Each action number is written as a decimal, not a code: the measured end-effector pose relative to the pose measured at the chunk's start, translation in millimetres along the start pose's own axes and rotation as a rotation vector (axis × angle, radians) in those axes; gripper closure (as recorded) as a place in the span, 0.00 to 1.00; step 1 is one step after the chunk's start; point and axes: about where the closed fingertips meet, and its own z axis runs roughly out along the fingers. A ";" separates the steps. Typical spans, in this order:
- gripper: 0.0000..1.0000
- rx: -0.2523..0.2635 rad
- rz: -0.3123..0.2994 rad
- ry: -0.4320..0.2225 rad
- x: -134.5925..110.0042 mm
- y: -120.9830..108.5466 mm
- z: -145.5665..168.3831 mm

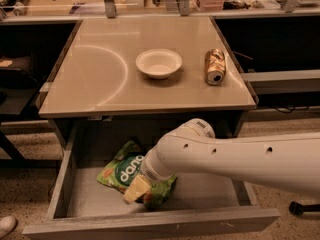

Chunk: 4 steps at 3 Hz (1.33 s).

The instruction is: Pick green rice chip bag from top drawer and place on counter

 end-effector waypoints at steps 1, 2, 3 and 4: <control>0.00 0.000 0.014 0.003 8.2 -3.6 11.1; 0.00 -0.010 0.026 0.007 14.5 -1.7 21.5; 0.00 -0.038 0.030 0.002 19.0 7.2 28.3; 0.19 -0.038 0.030 0.002 19.0 7.3 28.3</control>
Offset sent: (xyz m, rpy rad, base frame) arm -0.0031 -0.0033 -0.0422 0.0103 0.0435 -0.0295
